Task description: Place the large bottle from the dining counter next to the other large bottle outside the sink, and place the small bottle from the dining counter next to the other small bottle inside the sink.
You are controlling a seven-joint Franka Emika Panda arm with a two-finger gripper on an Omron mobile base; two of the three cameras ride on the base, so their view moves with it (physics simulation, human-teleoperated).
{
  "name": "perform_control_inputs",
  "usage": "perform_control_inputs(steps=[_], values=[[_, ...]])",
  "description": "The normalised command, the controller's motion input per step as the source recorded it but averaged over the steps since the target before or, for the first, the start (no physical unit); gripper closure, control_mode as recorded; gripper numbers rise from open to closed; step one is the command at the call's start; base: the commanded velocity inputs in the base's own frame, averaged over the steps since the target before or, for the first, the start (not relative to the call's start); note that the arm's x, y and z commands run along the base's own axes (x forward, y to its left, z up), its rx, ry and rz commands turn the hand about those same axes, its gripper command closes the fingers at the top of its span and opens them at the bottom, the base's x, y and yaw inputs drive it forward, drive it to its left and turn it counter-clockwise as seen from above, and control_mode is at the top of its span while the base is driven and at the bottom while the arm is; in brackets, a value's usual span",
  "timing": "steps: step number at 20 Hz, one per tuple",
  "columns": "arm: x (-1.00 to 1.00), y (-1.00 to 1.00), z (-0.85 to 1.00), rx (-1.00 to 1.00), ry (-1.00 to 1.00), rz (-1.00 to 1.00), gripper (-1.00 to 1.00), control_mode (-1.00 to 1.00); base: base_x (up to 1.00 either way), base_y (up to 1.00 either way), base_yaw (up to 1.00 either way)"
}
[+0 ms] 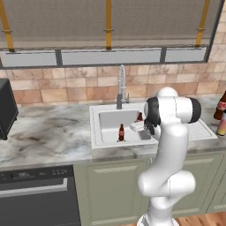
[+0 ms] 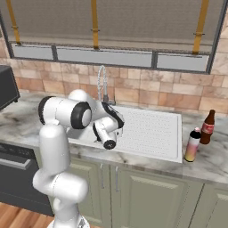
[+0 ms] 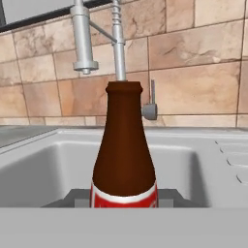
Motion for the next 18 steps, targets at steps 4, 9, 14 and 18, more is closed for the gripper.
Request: perform_control_inputs(steps=[4, 9, 14, 18], values=[[0.36, 0.0, -0.23, 0.0, 0.0, 0.06, 1.0, -1.0, 0.0, 0.0, 0.0], [0.26, 0.0, -0.25, 0.0, 0.0, 0.08, 1.0, -1.0, 0.0, 0.0, 0.0], [0.28, 0.0, -0.38, 0.0, 0.0, 0.09, 1.0, -1.0, 0.0, 0.0, 0.0], [0.29, 0.0, -0.55, 0.0, 0.0, 0.09, 1.0, -1.0, 0.0, 0.0, 0.0]])
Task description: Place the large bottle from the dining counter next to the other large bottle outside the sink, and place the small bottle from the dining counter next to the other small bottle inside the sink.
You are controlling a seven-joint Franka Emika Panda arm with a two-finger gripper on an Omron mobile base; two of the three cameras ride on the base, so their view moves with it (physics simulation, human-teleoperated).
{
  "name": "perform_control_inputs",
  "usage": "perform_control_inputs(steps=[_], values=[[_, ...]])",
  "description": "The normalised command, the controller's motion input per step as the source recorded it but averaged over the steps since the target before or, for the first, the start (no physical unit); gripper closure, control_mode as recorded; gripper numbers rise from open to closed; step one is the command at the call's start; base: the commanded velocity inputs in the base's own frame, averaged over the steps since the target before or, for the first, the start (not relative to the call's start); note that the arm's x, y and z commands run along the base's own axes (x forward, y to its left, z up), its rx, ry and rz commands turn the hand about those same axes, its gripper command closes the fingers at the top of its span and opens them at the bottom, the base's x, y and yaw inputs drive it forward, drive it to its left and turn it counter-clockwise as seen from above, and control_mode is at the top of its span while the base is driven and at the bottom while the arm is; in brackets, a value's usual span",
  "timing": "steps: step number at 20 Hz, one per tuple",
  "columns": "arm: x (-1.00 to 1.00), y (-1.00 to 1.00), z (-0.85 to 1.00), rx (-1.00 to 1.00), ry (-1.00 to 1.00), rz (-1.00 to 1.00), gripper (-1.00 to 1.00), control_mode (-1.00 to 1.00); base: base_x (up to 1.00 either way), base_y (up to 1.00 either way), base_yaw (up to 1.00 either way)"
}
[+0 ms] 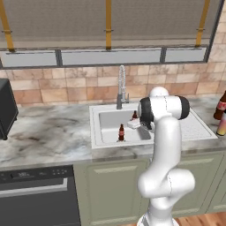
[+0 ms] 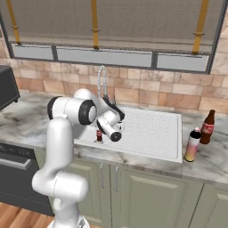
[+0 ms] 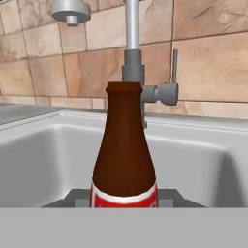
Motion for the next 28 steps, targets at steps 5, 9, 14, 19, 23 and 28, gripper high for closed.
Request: perform_control_inputs(steps=[5, 9, 14, 19, 23, 28], values=[[0.23, 0.0, -0.66, 0.0, 0.0, 0.08, 1.0, -1.0, 0.0, 0.0, 0.0], [0.06, 0.0, -0.79, 0.0, 0.0, 0.09, 1.0, -1.0, 0.0, 0.0, 0.0], [0.04, 0.0, -0.64, 0.02, -0.01, 0.11, 1.0, -1.0, 0.0, 0.0, 0.0], [0.04, 0.01, -0.08, 0.11, -0.08, 0.16, 1.0, -1.0, 0.0, 0.0, 0.0], [0.2, 0.0, -0.04, 0.13, -0.07, 0.15, 1.0, -1.0, 0.0, 0.0, 0.0], [0.31, 0.0, -0.28, 0.04, -0.01, 0.13, 1.0, -1.0, 0.0, 0.0, 0.0]])
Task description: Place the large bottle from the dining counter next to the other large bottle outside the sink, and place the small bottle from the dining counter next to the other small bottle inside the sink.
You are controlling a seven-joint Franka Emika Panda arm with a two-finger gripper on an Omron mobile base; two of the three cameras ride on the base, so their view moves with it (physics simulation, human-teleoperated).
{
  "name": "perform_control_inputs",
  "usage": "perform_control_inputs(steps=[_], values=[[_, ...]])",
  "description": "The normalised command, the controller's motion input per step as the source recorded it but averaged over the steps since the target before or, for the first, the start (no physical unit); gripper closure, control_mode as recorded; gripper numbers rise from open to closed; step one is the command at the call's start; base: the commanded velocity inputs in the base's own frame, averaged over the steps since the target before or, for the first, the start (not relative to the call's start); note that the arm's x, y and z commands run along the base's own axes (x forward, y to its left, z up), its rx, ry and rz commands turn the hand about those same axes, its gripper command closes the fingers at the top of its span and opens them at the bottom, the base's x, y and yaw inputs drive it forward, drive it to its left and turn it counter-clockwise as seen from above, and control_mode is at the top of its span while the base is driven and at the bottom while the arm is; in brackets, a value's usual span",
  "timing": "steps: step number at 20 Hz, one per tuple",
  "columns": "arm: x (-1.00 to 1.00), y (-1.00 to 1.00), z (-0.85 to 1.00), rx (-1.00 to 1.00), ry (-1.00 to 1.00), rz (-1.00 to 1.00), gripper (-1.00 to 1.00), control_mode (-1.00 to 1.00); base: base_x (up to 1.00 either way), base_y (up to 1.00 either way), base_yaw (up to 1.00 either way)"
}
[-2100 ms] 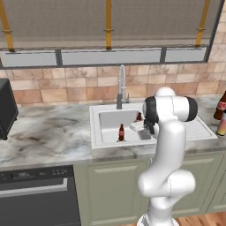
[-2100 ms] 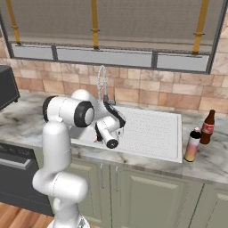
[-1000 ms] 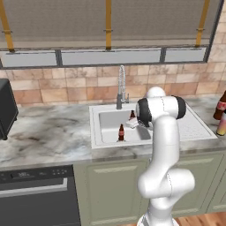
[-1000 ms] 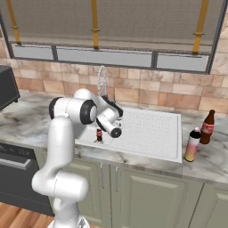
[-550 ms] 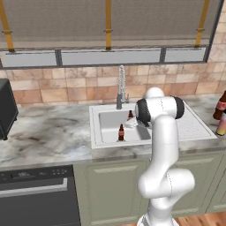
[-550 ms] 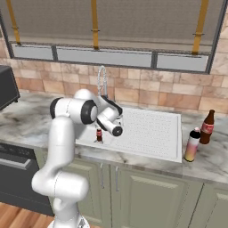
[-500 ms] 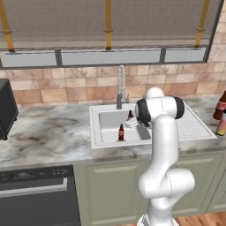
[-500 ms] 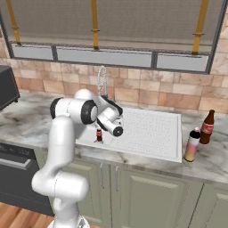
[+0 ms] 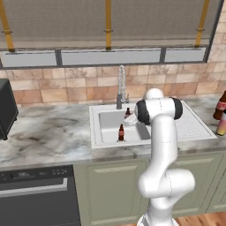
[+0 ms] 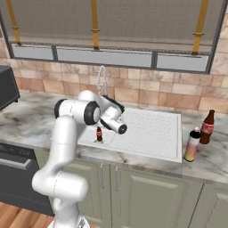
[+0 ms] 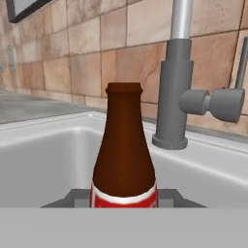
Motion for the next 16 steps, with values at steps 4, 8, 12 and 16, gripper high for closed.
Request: perform_control_inputs(steps=[4, 8, 12, 16], values=[[0.3, 0.0, -0.38, 0.01, 0.0, 0.11, 1.0, -1.0, 0.0, 0.0, 0.0], [0.21, 0.0, -0.6, 0.0, 0.0, 0.08, 1.0, -1.0, 0.0, 0.0, 0.0], [0.18, 0.0, -0.7, 0.0, 0.0, 0.07, 1.0, -1.0, 0.0, 0.0, 0.0], [0.14, 0.0, -0.75, 0.0, -0.01, 0.07, 1.0, -1.0, 0.0, 0.0, 0.0]])
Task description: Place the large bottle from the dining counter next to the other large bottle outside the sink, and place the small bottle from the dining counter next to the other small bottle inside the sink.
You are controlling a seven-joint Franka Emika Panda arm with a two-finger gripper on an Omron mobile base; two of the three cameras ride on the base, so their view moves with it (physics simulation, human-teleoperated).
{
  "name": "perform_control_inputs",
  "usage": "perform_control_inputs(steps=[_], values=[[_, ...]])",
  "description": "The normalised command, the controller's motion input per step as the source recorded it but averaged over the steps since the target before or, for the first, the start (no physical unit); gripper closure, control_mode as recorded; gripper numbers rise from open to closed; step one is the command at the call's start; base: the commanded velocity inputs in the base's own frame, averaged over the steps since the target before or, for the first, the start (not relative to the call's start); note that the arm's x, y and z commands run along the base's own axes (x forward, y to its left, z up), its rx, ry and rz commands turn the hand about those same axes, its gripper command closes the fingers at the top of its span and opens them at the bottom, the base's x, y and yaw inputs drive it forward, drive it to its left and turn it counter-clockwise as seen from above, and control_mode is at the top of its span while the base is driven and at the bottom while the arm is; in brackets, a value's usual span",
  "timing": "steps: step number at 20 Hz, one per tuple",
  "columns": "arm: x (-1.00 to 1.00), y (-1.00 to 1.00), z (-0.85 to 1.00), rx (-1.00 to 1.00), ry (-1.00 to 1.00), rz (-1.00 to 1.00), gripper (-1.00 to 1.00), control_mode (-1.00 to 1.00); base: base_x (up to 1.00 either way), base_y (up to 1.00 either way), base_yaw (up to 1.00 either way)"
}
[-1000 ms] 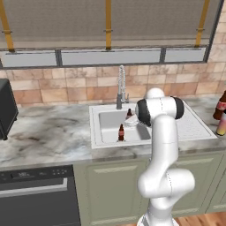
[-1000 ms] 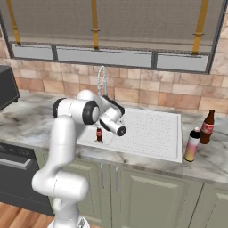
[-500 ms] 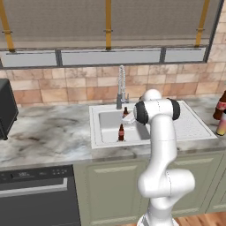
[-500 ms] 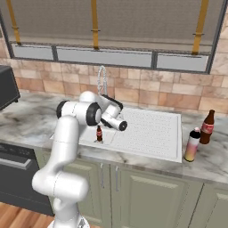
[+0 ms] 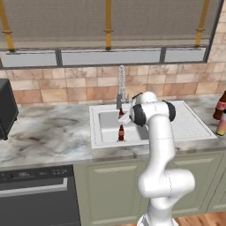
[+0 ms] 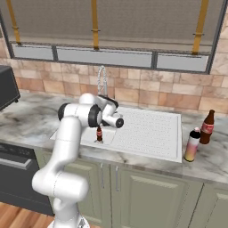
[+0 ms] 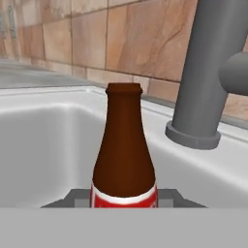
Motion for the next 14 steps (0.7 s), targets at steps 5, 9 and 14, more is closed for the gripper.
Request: perform_control_inputs(steps=[5, 9, 14], values=[[0.05, 0.0, -0.79, 0.0, -0.02, 0.07, 1.0, -1.0, 0.0, 0.0, 0.0], [0.05, 0.0, -0.65, 0.0, -0.05, 0.08, 1.0, -1.0, 0.0, 0.0, 0.0], [0.07, -0.01, -0.59, 0.02, -0.08, 0.09, 1.0, -1.0, 0.0, 0.0, 0.0]])
